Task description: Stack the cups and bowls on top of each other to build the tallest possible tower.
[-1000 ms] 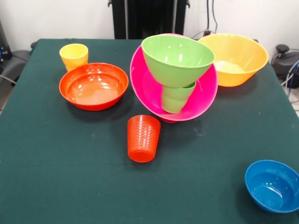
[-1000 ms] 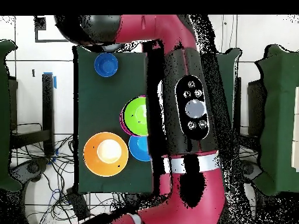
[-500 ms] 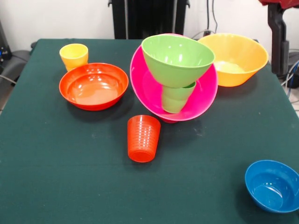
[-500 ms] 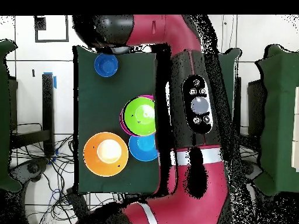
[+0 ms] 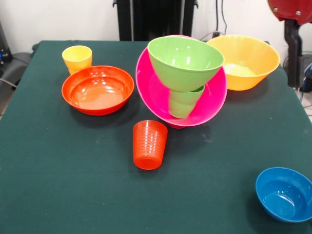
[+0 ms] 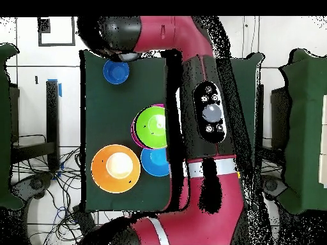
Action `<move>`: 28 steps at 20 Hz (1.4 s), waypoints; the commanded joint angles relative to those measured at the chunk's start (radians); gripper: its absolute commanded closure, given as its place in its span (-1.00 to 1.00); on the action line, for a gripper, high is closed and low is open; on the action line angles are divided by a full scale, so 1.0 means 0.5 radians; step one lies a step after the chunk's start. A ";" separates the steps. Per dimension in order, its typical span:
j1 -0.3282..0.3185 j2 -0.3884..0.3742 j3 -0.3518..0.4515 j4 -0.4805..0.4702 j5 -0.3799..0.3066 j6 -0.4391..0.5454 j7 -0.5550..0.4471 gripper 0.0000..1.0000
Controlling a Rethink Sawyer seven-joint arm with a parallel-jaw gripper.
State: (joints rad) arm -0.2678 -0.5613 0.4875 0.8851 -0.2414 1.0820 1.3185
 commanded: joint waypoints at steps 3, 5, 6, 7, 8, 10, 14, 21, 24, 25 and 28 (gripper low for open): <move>0.080 0.078 -0.074 0.003 -0.122 0.188 0.014 -1.00; 0.077 0.078 -0.074 0.009 -0.118 0.186 0.005 -1.00; 0.075 0.076 -0.074 0.013 -0.115 0.185 0.001 -1.00; 0.073 0.074 -0.074 0.021 -0.110 0.189 -0.001 -1.00; 0.069 0.075 -0.070 0.029 -0.101 0.191 -0.004 -1.00; 0.056 0.080 -0.055 0.058 -0.072 0.187 -0.005 -1.00; 0.014 0.082 -0.015 0.132 -0.009 0.160 -0.020 -1.00; 0.015 -0.011 -0.087 0.290 -0.015 0.065 0.111 -1.00; -0.010 -0.081 -0.105 0.412 0.017 0.035 0.158 -1.00; -0.022 -0.106 -0.112 0.459 0.024 0.014 0.168 -1.00; -0.040 -0.170 -0.153 0.588 0.039 -0.019 0.233 -1.00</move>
State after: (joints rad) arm -0.2587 -0.6077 0.4725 0.9619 -0.2269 1.0818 1.3187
